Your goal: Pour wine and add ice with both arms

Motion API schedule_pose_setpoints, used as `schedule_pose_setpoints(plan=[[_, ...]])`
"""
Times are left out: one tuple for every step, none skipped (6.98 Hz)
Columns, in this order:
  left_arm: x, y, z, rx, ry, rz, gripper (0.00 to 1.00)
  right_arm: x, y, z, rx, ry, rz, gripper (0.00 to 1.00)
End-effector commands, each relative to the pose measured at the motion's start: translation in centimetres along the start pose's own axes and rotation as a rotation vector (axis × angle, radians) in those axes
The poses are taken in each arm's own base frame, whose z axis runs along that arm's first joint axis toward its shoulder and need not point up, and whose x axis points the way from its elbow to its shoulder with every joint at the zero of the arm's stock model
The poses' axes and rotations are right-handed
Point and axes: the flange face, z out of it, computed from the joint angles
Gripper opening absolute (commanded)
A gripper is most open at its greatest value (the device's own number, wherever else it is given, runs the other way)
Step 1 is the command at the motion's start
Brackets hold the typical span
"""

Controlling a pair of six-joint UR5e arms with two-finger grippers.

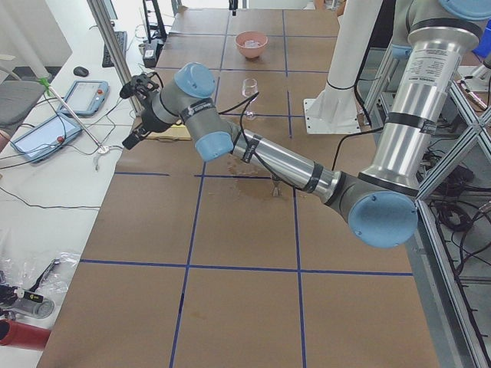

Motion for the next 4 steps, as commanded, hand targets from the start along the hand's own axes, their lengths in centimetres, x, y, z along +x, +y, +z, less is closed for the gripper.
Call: schedule_pose_setpoints(plan=[[-5.1,6.6,-0.6,-0.173,-0.016,-0.171,1.00,-2.1,3.5,0.1,-0.022,-0.009,0.129,1.00],[-6.4,7.9,-0.3,-0.250,-0.039,-0.167,1.00,-3.1,4.5,2.4,-0.051,-0.012,0.098,1.00],[-7.5,9.4,-0.5,-0.372,-0.057,-0.134,1.00,-4.3,5.2,4.2,-0.076,-0.004,0.119,1.00],[-7.4,10.2,-1.3,-0.481,-0.064,-0.138,1.00,-5.4,5.6,5.5,-0.101,-0.009,0.139,1.00]])
